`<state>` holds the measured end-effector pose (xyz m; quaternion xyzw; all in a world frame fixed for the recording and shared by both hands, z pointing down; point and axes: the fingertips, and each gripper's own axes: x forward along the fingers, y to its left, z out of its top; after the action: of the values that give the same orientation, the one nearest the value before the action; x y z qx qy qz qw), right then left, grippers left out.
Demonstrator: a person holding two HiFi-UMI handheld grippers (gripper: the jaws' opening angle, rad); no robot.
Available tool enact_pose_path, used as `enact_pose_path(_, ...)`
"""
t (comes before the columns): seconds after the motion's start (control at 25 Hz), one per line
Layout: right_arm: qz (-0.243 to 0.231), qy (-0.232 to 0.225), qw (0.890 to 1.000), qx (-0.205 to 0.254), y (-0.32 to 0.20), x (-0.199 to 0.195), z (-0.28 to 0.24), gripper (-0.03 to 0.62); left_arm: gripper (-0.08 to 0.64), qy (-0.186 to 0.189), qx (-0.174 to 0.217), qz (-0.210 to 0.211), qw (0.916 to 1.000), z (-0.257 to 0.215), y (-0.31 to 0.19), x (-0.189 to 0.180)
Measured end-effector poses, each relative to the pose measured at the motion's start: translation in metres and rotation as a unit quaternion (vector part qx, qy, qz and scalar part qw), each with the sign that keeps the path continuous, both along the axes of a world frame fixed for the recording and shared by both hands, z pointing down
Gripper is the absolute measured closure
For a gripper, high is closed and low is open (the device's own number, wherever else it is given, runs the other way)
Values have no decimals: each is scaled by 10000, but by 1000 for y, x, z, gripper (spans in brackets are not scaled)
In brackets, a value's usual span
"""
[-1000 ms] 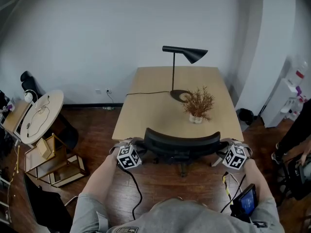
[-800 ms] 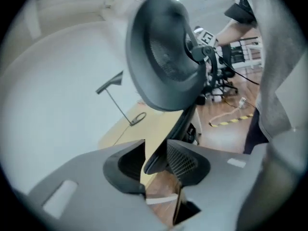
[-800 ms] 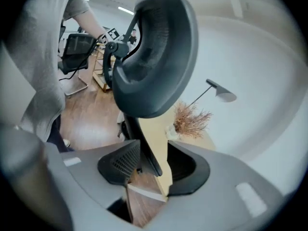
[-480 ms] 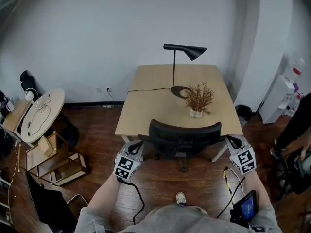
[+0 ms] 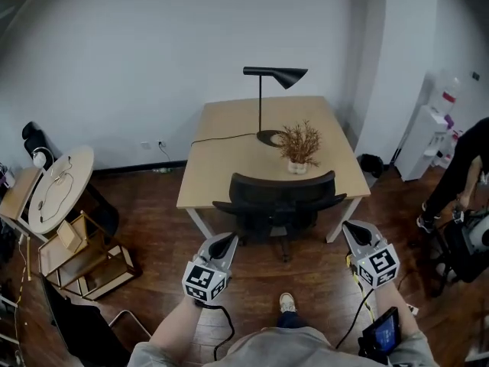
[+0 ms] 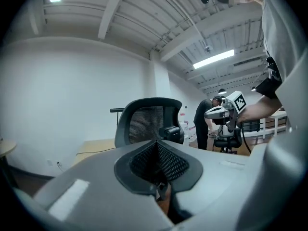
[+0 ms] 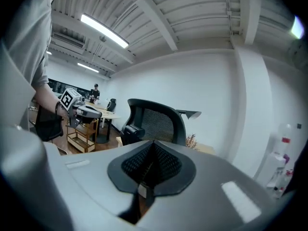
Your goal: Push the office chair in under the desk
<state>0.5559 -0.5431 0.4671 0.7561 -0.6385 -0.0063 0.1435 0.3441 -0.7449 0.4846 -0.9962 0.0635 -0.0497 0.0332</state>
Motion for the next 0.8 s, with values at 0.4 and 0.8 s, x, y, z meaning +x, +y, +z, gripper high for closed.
enact_pose_path(0.4,-427,-209,9988,-89,46,-60,9,588,554,14,-280,27,9996,9,71,-33)
enact_pose_path(0.8,-1022,-622,9927,-125,115,-87,43,588,554,-142,-471,-349,9982,21,164,-55)
